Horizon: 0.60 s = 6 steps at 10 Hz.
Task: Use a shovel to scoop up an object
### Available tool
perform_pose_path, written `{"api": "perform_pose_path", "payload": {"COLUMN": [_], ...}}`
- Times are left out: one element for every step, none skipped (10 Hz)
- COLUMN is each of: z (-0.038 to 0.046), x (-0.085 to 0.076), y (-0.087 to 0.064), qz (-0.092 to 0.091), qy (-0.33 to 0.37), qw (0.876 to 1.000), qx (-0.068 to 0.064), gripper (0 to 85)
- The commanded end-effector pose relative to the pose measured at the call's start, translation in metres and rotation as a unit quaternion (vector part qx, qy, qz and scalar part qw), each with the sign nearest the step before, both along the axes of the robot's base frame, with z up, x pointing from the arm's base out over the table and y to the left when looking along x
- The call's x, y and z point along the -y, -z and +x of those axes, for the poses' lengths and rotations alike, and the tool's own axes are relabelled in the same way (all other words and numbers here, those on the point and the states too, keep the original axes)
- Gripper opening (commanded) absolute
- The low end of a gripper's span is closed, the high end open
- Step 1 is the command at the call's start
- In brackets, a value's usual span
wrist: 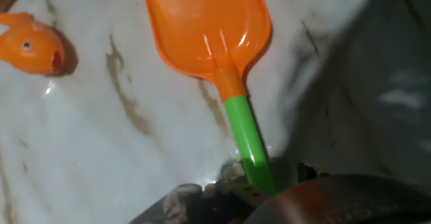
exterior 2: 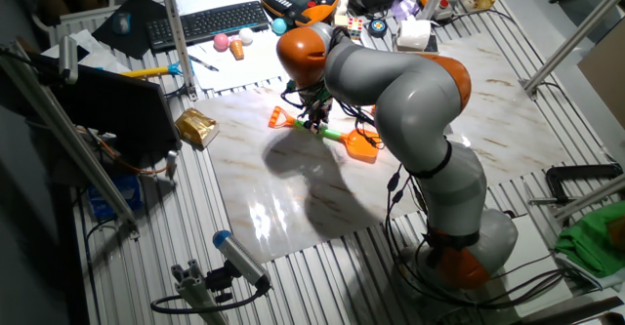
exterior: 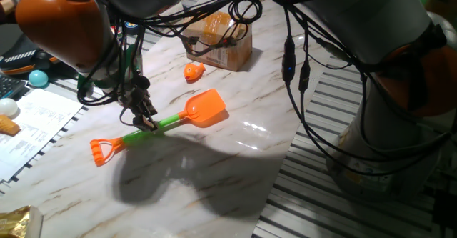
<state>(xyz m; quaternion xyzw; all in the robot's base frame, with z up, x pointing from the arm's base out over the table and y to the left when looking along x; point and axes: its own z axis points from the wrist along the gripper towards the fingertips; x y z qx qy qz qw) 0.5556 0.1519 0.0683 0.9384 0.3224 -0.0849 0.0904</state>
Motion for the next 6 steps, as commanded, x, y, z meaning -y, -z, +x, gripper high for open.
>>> {"api": "perform_pose_path", "payload": {"z": [0.0002,0.0005,0.0014,0.002,0.0027,0.0028], "x": [0.0,0.0,-0.002,-0.003,-0.003,-0.002], "y": [0.0,0.002,0.007,0.012,0.015,0.015], "qz": [0.001,0.004,0.002,-0.002,-0.006,-0.007], "qy": [-0.023,-0.033,-0.035,-0.034,-0.028,-0.019], "qw": [1.0,0.999,0.999,0.999,1.0,1.0], "qx": [0.001,0.001,0.005,0.006,0.004,-0.001], "gripper": [46.7,46.7,46.3,46.3,46.3,46.3]}}
